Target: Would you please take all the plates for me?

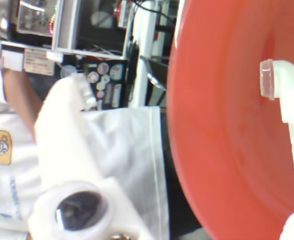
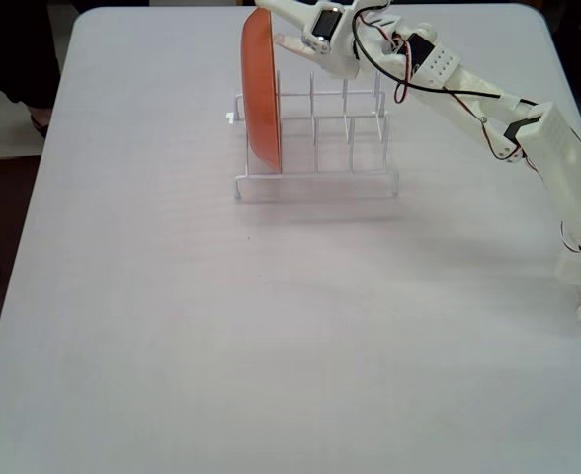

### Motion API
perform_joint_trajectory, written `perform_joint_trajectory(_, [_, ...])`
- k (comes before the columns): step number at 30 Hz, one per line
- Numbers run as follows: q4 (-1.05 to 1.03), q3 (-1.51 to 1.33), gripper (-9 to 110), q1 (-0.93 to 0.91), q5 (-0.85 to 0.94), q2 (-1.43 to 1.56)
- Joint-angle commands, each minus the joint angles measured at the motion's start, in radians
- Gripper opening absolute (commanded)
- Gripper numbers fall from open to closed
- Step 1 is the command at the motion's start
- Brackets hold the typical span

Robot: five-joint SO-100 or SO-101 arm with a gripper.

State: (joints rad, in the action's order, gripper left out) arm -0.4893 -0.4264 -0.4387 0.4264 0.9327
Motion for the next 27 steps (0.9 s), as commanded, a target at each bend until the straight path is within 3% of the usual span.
perform_joint_trajectory(1, [0.051, 0.069, 36, 0.031, -0.008, 0.023])
perform_joint_trajectory(9, [0.114, 0.069, 24, 0.081, -0.049, -0.015])
perform_joint_trajectory(13, [0.114, 0.078, 0, 0.103, -0.034, -0.015])
perform_joint_trajectory(21, [-0.081, 0.275, 0, 0.067, 0.054, -0.011])
perform_joint_trajectory(27, [-0.115, 0.298, 0, 0.021, 0.189, 0.118])
